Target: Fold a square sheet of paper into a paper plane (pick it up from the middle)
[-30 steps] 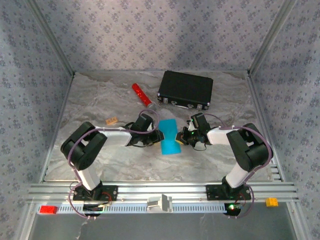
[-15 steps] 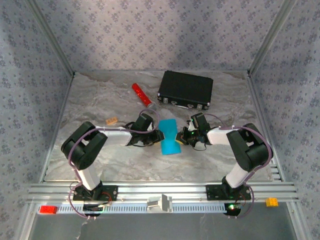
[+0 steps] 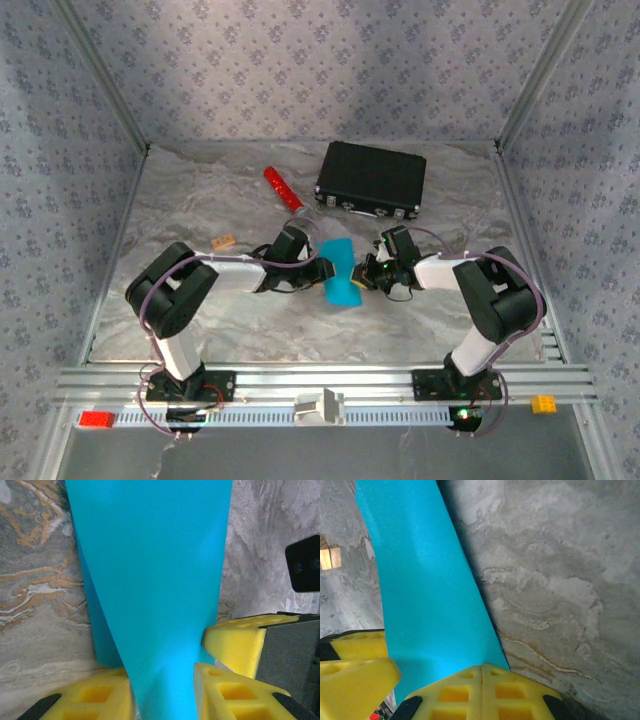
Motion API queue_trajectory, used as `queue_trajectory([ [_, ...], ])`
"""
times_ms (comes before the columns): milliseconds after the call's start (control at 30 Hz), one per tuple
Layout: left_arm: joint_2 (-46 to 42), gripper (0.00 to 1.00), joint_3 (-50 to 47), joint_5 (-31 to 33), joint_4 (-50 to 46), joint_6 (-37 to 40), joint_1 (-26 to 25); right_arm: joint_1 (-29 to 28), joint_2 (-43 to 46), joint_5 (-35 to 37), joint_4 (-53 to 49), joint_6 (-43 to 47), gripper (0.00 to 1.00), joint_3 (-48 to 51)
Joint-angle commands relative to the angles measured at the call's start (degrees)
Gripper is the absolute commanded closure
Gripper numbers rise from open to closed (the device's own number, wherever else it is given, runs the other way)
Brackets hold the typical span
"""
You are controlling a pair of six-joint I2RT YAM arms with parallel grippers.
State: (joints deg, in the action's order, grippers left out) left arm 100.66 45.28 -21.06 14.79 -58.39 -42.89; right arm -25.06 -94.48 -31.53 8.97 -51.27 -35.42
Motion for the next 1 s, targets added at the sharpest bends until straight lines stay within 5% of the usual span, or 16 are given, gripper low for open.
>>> queue_trajectory([
  [0,-0.4,0.65,-0.7,-0.4,2.0,0.1,-0.3,-0.1,-1.4,5.6,-8.9,-0.2,0.95,1.6],
  [333,-1.6,0.69,-1.5,1.3,0.9,-0.6,-0.2,-0.1,-1.4,5.5,-8.8,-0.3,0.95,1.5],
  [700,-2.0,0.87,-2.1,1.5,0.6,-2.6,-0.2,-0.2,-0.5,5.1,-7.8,-0.5,0.93,1.6],
  [967,-2.8,0.97,-2.1,-0.1,0.6,-2.5,-0.1,-0.1,5.5,5.9,-6.3,0.7,0.83,2.8],
])
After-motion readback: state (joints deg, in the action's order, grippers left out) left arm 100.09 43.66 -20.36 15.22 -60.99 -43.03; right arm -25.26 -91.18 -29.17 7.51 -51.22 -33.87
